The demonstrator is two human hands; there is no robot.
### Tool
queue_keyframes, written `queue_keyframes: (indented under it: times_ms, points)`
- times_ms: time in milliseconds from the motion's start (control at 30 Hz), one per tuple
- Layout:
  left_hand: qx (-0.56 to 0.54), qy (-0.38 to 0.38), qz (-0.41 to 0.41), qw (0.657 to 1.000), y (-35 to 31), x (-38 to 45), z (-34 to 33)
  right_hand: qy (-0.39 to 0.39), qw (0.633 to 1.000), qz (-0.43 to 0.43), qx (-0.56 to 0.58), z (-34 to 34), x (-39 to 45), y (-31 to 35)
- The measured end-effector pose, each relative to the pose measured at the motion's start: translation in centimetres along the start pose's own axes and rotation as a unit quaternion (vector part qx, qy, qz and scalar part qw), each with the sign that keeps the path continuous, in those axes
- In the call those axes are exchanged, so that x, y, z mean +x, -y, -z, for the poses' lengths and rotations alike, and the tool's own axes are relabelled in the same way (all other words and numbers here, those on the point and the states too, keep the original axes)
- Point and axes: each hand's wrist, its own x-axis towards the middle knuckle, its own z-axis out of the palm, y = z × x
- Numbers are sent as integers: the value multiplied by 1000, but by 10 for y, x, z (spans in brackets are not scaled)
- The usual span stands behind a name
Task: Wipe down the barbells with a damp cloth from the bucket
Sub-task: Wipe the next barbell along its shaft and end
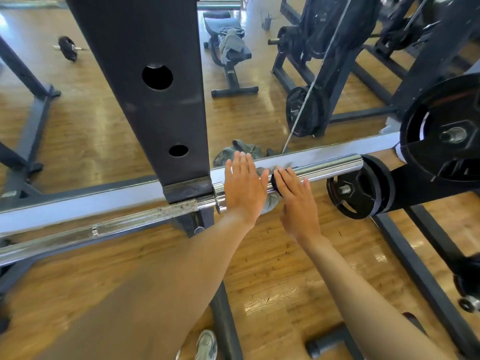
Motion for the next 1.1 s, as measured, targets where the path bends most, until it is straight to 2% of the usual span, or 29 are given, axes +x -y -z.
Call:
queue_keyframes:
  times_ms: [133, 200, 300, 333, 467, 500, 633, 667, 733, 800, 867, 933, 967, 1067, 1100]
  points:
    - [-26, -22, 15, 999, -6, -12, -2, -44, 993, -108, -16, 1, 14, -14]
    - [-25, -29, 20, 999, -8, -14, -1, -36, 996, -79, 7, -4, 18, 3]
    - [-30, -22, 19, 999, -8, -17, -2, -17, 1000, 22, 7, -10, 14, 9]
    - [-31, -18, 15, 999, -8, -19, -3, -24, 999, 19, -7, -8, 15, 1]
    - [-41, -38, -9, 998, -10, -35, -4, -46, 993, -109, 5, -2, 18, -11]
    - [-44, -43, -17, 998, -9, -36, -5, -48, 993, -105, 10, -5, 18, -3]
    - [-52, -11, -25, 998, -8, -34, 3, -9, 999, 17, 26, -10, 4, 10]
    - [-66, -14, -16, 998, -8, -24, 8, -9, 1000, 16, 5, -5, 6, 3]
    - [-89, -13, 7, 996, -2, 2, 16, -14, 999, -44, -19, 1, 15, -11]
    - [-86, 24, 18, 996, 6, 23, 19, -8, 996, -85, -23, 5, 18, -5]
    - [-89, 79, 33, 992, 9, 30, 16, 19, 1000, -14, -2, 2, 16, 9]
    - [-78, 93, 43, 992, 8, 27, 10, 34, 998, 49, -14, 3, 11, 11]
    - [-71, 85, 43, 993, 7, 25, 8, 23, 998, 43, -32, 5, 12, 5]
    - [-41, 25, 34, 998, 2, 6, 4, -22, 996, -82, -36, 5, 14, -6]
    - [-37, 5, 32, 999, -1, 0, 3, -27, 994, -99, -24, 2, 13, 0]
